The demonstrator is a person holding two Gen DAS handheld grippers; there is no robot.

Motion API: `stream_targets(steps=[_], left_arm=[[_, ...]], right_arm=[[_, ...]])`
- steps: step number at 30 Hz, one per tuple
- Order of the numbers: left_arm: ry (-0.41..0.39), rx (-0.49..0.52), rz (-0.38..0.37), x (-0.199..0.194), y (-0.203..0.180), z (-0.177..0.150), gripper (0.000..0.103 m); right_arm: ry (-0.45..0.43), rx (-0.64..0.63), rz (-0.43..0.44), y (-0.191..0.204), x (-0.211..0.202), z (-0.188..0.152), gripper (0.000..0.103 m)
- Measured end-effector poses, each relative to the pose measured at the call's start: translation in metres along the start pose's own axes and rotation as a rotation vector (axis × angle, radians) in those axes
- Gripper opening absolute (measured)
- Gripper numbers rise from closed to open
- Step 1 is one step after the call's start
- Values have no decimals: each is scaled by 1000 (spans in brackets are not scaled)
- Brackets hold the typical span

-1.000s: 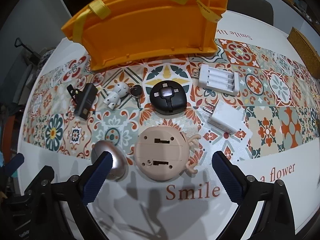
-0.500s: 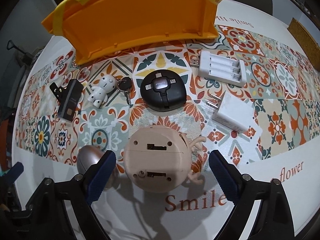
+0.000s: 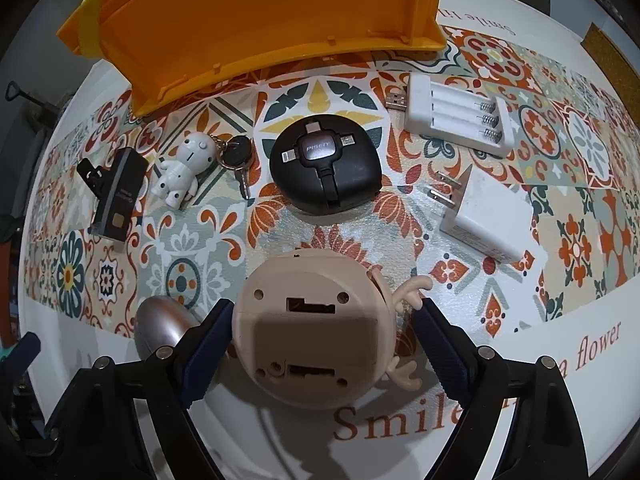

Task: Organize rigid objects
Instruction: 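Grasp the beige round reel with the right tool while the left tool approaches the silver egg, then close the left tool on the silver egg speaker and lift it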

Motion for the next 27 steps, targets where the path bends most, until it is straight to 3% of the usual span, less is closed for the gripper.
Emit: stream_targets(steps=[4, 9, 18, 27], left_arm=[[0, 4, -4, 0, -2, -1, 103], [-2, 4, -11, 0, -1, 0, 103], [-33, 66, -84, -8, -8, -1, 103], [-105, 225, -181, -17, -26, -5, 103]], right_arm=[[-9, -15, -6, 3, 1, 4, 86], [-27, -25, -10, 6, -2, 3, 73], [-38, 19, 30, -3, -11, -6, 73], [-65, 88, 27, -14, -43, -30, 73]])
Point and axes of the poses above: each gripper's, at about its wrist camera, not at the fingertips, and x roughly the way its jaws point, y to its left, z to its top, the point moved 6 cm from there along x, roughly the way its jaws point, and after that the axes turned 14 degrees about -x, right-handed, at the moved point
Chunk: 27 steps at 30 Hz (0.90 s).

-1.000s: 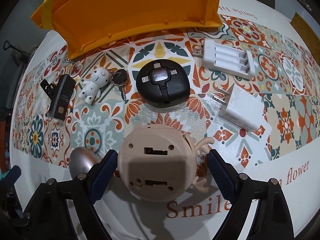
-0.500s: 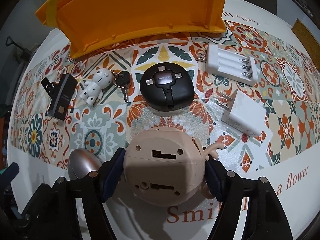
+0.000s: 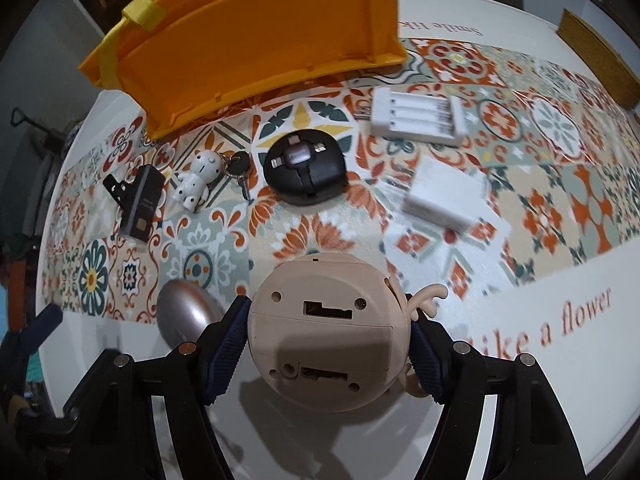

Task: Organize rigid objects
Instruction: 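Close the left tool on the silver egg speaker and lift it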

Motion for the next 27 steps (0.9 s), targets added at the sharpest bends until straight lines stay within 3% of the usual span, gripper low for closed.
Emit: stream_targets(steps=[3, 11, 23, 27], left_arm=[[-18, 43, -33, 3, -7, -4, 102], [-82, 164, -38, 14, -28, -12, 102], [-75, 314, -97, 36, -51, -19, 102], [-52, 343, -105, 47, -55, -23, 95]], right_arm=[[4, 17, -16, -4, -7, -11, 73], [-6, 64, -69, -18, -21, -35, 73], [6, 145, -88, -30, -20, -52, 73], [13, 160, -92, -32, -17, -55, 73]])
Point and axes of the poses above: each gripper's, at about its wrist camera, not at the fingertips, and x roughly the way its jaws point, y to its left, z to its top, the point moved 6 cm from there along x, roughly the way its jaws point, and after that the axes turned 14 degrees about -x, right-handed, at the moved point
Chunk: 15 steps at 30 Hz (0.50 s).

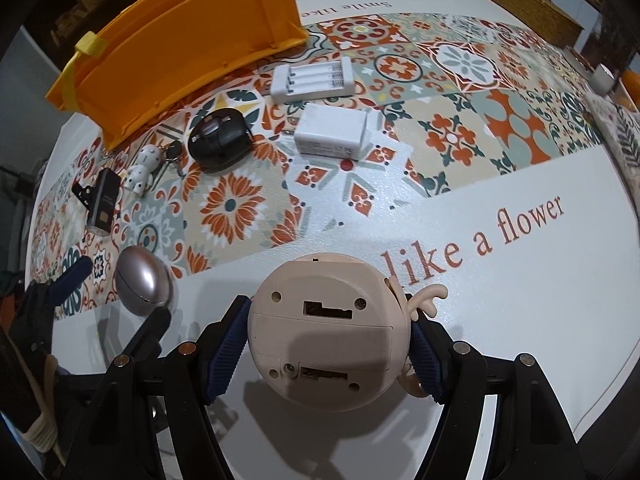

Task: Organize rigid objects
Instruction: 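Close the left tool on the silver egg speaker and lift it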

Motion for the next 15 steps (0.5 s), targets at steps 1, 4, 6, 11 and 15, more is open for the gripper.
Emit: stream_targets(steps=[1, 4, 6, 11, 15], left_arm=[[5, 5, -4, 2, -1, -1, 93], [10, 11, -14, 6, -1, -1, 91], [9, 18, -14, 8, -2, -1, 88], [41, -13, -34, 16, 2, -3, 83], [47, -42, -57, 16, 2, -2, 74]], right_arm=[[2, 1, -1, 0, 1, 0, 73], [6, 7, -1, 0, 3, -1, 73], [10, 9, -1, -1, 4, -1, 73], [16, 6, 0, 0, 7, 0, 73], [20, 6, 1, 0, 10, 1, 73]])
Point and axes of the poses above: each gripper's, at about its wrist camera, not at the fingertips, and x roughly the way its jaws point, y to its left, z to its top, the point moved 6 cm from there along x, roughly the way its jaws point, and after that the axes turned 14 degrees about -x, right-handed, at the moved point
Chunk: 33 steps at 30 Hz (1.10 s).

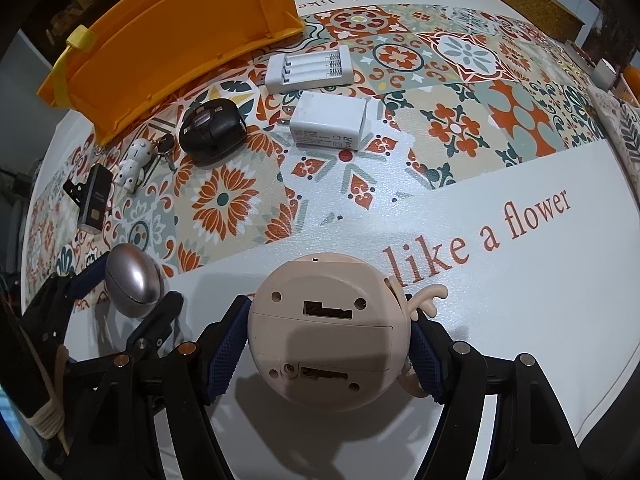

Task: Organize rigid objects
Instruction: 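Close the left tool on the silver egg speaker and lift it, then carry the silver egg and beige reel with both tools over the orange crate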

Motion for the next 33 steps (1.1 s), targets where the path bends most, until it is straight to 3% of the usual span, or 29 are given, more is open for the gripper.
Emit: stream_targets(steps=[3, 13, 33], left_arm=[[-6, -14, -8, -1, 0, 1, 65], [3, -99, 10, -6, 6, 4, 65], [-97, -315, 80, -84, 16, 28, 65]], right_arm=[[5, 2, 4, 0, 2, 0, 73], [0, -12, 6, 0, 3, 2, 73], [-97, -135, 71, 17, -44, 29, 73]])
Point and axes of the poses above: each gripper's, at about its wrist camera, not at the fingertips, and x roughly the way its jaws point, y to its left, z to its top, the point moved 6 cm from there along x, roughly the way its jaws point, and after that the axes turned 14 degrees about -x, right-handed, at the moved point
